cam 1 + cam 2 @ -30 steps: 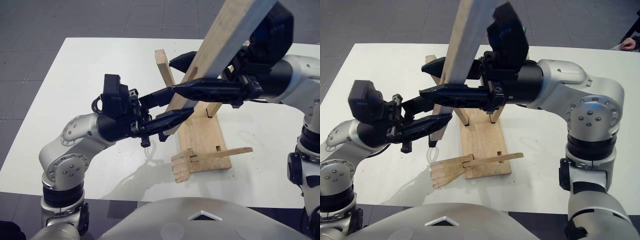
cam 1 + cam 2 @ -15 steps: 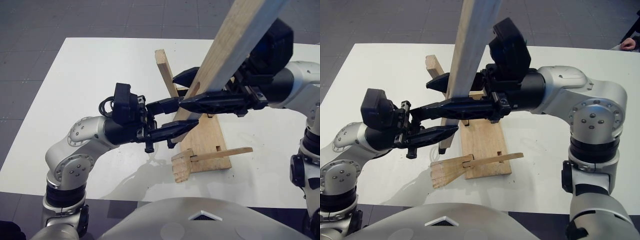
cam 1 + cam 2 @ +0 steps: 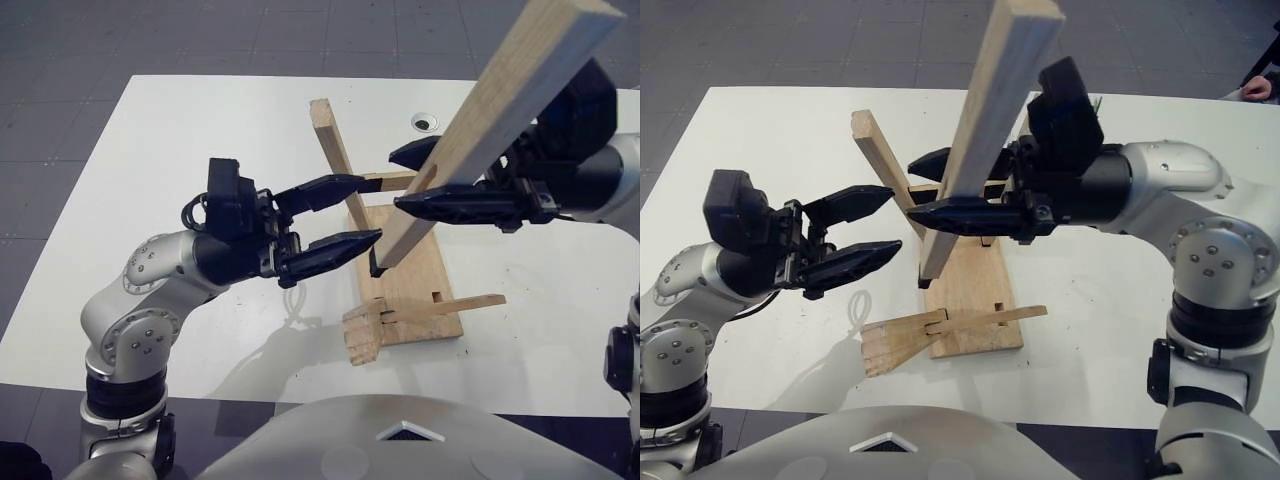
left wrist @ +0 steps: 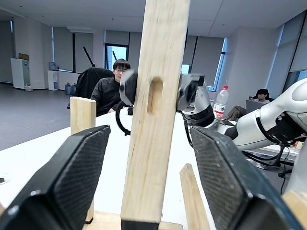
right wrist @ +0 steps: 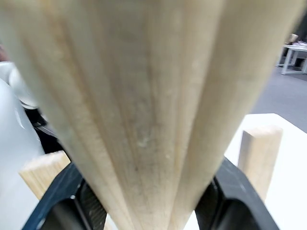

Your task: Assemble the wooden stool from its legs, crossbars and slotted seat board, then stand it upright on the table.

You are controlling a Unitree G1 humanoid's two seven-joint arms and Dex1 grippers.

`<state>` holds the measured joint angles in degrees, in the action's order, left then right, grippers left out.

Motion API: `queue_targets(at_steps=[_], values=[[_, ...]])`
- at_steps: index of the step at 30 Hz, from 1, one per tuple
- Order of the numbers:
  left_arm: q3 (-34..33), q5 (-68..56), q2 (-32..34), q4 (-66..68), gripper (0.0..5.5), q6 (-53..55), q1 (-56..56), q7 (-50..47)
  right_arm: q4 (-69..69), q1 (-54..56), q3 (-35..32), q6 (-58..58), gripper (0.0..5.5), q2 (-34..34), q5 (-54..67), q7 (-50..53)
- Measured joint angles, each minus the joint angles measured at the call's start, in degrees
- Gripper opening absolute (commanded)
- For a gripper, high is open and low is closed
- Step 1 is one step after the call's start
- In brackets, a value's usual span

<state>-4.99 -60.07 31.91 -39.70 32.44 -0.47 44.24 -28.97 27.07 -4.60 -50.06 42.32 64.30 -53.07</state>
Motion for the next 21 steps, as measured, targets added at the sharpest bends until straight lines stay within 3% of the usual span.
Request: queue_targets(at_steps=[12,21], values=[[-5.9,7.7,10.1,8.0,3.08,-4.1,9.1,16.5,1.1,-17.9,-11.5,5.1,2.03,10.2,-7.8,-9.7],[-0.8,22.0,14.4,10.3,3.08,-10.0,16.2,22.8,7.4,-24.1,-14.3,9.8,2.03,13.5,-14.0,-17.2]])
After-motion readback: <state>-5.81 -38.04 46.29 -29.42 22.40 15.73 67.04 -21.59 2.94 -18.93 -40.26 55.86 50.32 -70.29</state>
